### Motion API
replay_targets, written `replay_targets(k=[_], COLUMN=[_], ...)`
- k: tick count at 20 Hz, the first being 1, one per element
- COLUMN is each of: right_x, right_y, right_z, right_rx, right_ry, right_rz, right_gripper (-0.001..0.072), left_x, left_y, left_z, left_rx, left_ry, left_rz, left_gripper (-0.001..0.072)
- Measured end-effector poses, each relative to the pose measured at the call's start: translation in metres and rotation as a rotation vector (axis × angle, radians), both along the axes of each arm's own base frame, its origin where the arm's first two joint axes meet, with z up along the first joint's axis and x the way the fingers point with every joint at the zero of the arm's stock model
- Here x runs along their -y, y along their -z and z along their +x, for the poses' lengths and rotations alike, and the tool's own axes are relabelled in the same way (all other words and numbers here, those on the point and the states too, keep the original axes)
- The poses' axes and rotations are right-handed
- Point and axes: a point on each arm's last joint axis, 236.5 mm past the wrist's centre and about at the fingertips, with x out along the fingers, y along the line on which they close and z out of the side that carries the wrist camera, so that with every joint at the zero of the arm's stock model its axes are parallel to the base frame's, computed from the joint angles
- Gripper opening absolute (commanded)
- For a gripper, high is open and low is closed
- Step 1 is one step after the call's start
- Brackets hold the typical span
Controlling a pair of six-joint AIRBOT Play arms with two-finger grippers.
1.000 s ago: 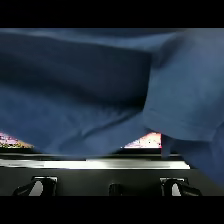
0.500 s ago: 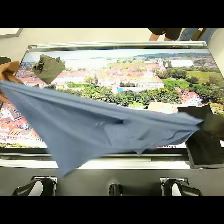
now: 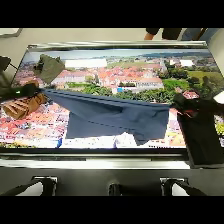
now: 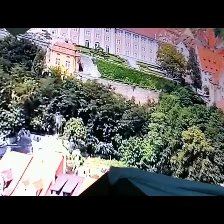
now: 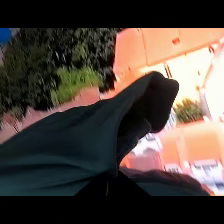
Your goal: Fold the shirts.
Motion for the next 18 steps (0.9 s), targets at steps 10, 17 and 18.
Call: replay_targets(k=[10,17,18], right_x=[0.005,0.054,0.055], right_y=[0.057,0.054,0.057], right_z=[0.060,-0.018,-0.028], right_rx=[0.018,-0.183,-0.217], right_ry=[0.170,0.012,-0.001], right_rz=[0.205,0.033,0.030], right_gripper=[0.0489,0.0486,0.0486], left_x=[0.046,0.045,0.049], left_y=[0.089,0.126,0.137], left_z=[0.028,-0.080,-0.100], left_rx=[-0.205,-0.631,-0.689], left_ry=[0.079,0.163,0.174], left_rz=[-0.076,-0.235,-0.261], left_gripper=[0.0496,0.0438,0.0437])
